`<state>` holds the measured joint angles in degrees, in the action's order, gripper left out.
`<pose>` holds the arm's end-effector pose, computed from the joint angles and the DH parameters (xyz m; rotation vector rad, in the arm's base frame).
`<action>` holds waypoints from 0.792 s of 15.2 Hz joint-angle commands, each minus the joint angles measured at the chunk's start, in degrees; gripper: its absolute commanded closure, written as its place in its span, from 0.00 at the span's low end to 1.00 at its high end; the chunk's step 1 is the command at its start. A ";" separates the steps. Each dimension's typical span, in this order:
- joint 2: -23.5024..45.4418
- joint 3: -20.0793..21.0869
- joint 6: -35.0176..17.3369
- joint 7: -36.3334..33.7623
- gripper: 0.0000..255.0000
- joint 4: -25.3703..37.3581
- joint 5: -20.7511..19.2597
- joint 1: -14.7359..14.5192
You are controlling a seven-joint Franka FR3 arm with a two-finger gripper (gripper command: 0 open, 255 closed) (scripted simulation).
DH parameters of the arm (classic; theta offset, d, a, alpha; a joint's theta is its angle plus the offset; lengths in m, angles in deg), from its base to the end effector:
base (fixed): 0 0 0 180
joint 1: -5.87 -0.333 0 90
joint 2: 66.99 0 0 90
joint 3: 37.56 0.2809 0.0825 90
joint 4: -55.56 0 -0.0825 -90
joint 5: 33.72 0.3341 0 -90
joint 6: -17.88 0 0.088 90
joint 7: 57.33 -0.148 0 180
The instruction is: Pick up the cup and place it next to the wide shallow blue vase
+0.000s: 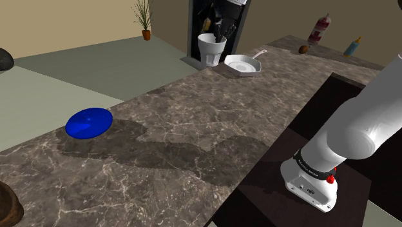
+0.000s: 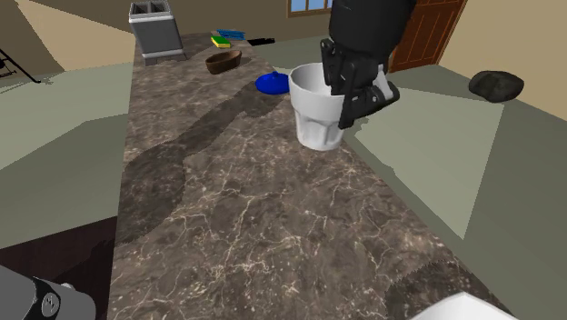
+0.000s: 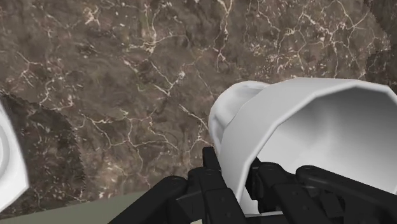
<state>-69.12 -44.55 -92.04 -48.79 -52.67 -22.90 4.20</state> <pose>0.5137 -0.0278 0.4634 -2.9640 0.0037 -0.1305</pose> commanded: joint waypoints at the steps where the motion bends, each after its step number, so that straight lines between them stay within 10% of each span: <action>1: 1.42 1.45 -0.20 -2.88 1.00 1.76 0.01 -1.35; 12: 12.81 7.31 0.32 -16.26 1.00 15.89 -1.38 -8.19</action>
<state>-57.48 -37.76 -92.04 -63.58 -38.56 -24.02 -3.24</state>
